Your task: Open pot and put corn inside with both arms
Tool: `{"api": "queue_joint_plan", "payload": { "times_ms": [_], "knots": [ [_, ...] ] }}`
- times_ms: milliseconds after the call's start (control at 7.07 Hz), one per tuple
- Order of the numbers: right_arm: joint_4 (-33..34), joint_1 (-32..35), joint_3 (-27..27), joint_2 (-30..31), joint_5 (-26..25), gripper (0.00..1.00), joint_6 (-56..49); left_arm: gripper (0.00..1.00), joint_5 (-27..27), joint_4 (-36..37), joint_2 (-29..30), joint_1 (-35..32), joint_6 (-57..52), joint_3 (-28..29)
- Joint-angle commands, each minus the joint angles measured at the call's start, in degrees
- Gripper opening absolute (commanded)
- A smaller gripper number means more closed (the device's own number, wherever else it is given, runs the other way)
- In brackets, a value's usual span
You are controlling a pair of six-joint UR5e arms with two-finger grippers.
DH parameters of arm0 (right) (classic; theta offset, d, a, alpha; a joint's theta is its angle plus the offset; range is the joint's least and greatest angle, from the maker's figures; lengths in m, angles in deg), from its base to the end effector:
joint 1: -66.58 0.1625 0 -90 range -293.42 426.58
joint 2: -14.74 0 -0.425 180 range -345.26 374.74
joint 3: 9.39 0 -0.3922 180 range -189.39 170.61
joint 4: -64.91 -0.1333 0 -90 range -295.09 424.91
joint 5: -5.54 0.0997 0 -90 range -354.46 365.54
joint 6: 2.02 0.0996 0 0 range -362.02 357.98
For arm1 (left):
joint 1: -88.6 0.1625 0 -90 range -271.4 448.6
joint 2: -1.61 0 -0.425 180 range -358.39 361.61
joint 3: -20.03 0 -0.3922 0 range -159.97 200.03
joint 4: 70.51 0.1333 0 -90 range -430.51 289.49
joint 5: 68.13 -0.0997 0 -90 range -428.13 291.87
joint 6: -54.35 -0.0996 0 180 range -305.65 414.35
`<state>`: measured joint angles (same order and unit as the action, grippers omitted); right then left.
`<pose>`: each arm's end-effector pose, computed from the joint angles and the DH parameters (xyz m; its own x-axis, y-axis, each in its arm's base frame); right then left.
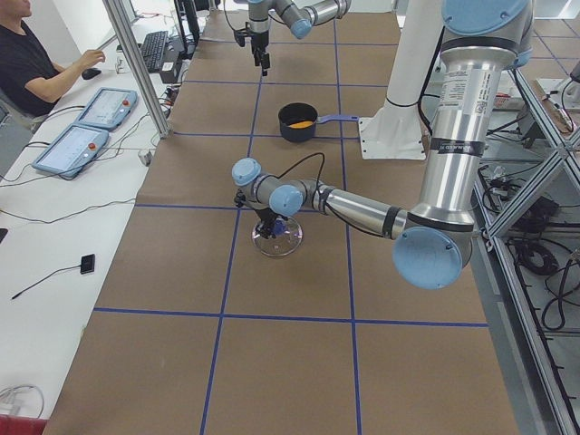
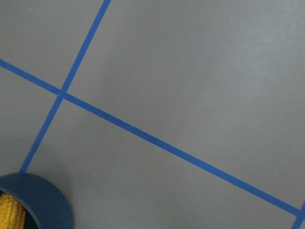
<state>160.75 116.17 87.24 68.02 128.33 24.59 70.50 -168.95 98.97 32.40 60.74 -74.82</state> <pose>-0.3735 -0.5611 0.2397 0.6115 -0.4412 0.6568 0.2688 0.8966 0.3520 0.2597 -0.4932 0.5275 0.4574 0.4974 -0.7371 -0.4726 0.8382 0.2723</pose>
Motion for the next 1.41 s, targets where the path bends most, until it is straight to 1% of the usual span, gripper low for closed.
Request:
{"api": "queue_joint_plan", "payload": {
  "times_ms": [0, 141, 283, 424, 566, 707, 848, 990, 1131, 1273],
  "knots": [
    [0.0, 0.2, 0.1, 0.4, 0.0, 1.00, -0.2, 0.99, 0.4, 0.4, -0.1, -2.3, 0.1, -1.7],
    [0.0, 1.9, 0.3, 0.9, 0.3, 1.00, -0.6, 0.99, 0.2, 1.1, -0.1, -7.3, 0.0, -2.9],
    [-0.8, 4.4, 0.6, 3.3, 0.2, 1.00, -1.4, 0.99, -0.1, 1.4, 0.1, -12.5, -0.2, -2.4],
    [-5.2, 8.3, 0.4, 7.6, -0.2, 1.00, -5.1, 0.99, -0.3, 3.1, 0.2, -17.1, -0.6, -2.1],
    [-6.8, 10.7, 0.4, 10.0, -0.9, 1.00, -5.4, 0.99, -0.3, 3.1, -0.4, -21.1, -3.5, -2.1],
    [-6.7, 13.4, 1.0, 10.3, -4.7, 1.00, -5.3, 0.99, -0.3, 3.6, -3.8, -26.5, -13.2, -0.9],
    [-6.3, 16.8, -0.1, 10.3, -5.6, 1.00, -5.6, 1.00, -0.3, 4.0, -6.4, -31.8, -18.8, -0.5],
    [-5.8, 21.0, -0.8, 11.0, -4.9, 1.00, -6.0, 0.99, 0.1, 4.0, -9.2, -34.8, -19.8, -0.7],
    [-3.0, 24.8, -1.8, 12.8, -3.4, 1.00, -7.3, 1.00, 0.2, 4.0, -10.0, -35.5, -19.8, -0.6],
    [1.4, 27.4, -1.8, 15.3, -0.9, 1.00, -11.4, 0.99, 0.1, 4.3, -10.3, -35.4, -19.8, -0.2]
  ]
}}
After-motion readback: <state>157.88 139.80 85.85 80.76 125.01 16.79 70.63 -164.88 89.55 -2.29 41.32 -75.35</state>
